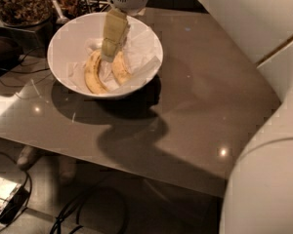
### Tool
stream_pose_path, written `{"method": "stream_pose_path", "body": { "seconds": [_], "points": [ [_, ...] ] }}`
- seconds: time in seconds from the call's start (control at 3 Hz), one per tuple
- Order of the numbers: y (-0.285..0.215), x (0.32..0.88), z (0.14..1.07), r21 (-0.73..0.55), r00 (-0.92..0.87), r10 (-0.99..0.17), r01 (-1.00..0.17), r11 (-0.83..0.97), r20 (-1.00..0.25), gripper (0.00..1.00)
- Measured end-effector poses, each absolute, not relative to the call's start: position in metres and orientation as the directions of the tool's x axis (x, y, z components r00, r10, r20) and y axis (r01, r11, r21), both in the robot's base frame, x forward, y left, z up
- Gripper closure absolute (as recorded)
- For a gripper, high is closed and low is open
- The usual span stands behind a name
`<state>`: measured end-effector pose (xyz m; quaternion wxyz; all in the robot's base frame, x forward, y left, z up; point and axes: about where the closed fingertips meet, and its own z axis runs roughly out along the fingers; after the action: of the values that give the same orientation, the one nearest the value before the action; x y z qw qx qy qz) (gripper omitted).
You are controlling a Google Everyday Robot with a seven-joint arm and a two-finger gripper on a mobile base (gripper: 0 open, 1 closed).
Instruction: Pick banana from white bowl
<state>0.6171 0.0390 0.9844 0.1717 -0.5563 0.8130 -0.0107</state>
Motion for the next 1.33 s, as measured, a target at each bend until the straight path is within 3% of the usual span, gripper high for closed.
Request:
{"method": "stream_pose_path", "body": {
  "seconds": [1.33],
  "points": [
    [0.051,0.641,0.926,-0.002,-0.466,-0.852,-0.877,0.48,-0.24,0.26]
  ]
}}
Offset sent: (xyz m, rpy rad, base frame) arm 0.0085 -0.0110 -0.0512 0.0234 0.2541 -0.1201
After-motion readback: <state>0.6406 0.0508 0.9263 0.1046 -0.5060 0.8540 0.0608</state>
